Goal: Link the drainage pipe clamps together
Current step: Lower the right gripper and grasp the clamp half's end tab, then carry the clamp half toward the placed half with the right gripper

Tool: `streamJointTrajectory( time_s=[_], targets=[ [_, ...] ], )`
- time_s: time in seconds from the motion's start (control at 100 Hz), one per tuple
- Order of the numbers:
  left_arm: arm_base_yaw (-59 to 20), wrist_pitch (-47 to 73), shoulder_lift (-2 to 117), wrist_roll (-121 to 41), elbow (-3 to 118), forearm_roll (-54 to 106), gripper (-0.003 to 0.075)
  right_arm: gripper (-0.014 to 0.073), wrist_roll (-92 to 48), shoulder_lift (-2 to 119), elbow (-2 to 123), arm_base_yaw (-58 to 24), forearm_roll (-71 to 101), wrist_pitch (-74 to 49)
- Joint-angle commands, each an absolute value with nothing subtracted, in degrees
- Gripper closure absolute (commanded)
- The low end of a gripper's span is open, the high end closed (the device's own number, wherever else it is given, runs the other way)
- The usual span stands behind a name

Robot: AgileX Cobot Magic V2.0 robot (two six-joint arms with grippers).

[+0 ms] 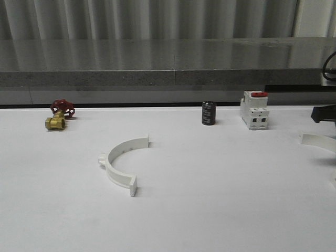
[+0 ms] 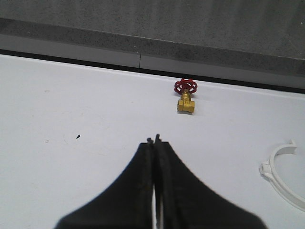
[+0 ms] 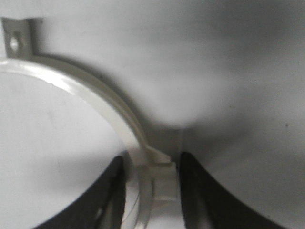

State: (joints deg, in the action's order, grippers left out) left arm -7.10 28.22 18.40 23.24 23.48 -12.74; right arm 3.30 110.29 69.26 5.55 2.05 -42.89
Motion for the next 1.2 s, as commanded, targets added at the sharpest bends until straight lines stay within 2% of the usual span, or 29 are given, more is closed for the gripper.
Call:
streamJointTrajectory(
  time_s=[0.0, 0.14, 0.76, 0.97, 1.19],
  targets=[
    [-7.0, 24.3, 18.8, 23.6, 25.0, -12.7, 0.074, 0.0428, 3.6, 107.6, 70.9, 5.9, 2.2, -42.7],
    [-7.0, 24.3, 18.8, 23.6, 25.0, -12.7, 0.074, 0.0489, 3.6, 107.6, 70.9, 5.9, 2.2, -43.0],
    [-7.0, 24.3, 18.8, 23.6, 25.0, -12.7, 0.074, 0.0496, 3.9, 107.2, 72.6, 5.1, 2.2, -45.7],
    [-7.0, 24.3, 18.8, 23.6, 25.0, -12.7, 0.074, 0.0496, 9.1, 105.2, 74.3, 0.5, 1.9, -46.9],
    [-7.0, 24.3, 18.8, 23.6, 25.0, -12.7, 0.074, 0.0496, 19.0, 105.1, 77.7, -8.3, -3.7, -48.9]
  ],
)
